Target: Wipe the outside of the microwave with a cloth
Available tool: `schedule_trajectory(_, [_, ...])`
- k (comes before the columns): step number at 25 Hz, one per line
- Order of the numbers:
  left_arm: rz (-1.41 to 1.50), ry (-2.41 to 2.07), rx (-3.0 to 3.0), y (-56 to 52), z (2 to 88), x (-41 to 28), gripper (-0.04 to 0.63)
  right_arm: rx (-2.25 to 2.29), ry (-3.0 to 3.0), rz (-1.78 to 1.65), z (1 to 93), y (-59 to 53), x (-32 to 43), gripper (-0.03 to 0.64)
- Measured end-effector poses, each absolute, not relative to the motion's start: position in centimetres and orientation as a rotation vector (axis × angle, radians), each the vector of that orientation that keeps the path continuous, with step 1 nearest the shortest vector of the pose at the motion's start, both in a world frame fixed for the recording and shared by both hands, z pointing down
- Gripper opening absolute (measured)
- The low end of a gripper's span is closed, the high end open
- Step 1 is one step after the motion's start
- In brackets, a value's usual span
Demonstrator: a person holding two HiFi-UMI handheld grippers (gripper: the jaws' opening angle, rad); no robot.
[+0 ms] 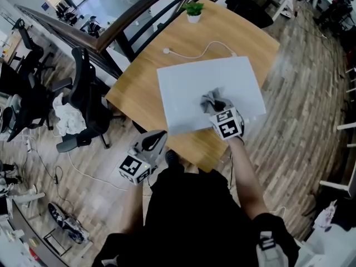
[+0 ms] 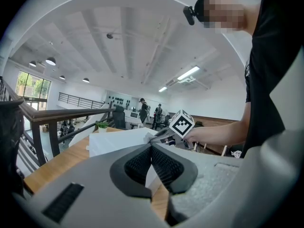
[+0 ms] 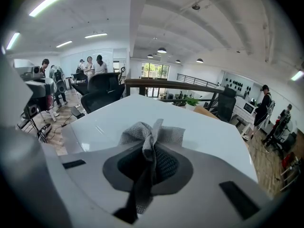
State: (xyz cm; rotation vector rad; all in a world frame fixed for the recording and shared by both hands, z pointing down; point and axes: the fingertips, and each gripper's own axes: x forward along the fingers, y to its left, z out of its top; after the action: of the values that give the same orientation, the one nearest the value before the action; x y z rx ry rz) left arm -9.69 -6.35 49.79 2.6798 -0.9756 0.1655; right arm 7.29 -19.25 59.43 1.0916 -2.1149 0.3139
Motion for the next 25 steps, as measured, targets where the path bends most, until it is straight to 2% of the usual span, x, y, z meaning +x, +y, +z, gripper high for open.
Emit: schedule_trajectory(25, [0.195,-0.868,2.721,-7.2,50.8,-15.0,0.002,0.986,-2.167,0.314,59.1,-17.9,-4.5,0.023])
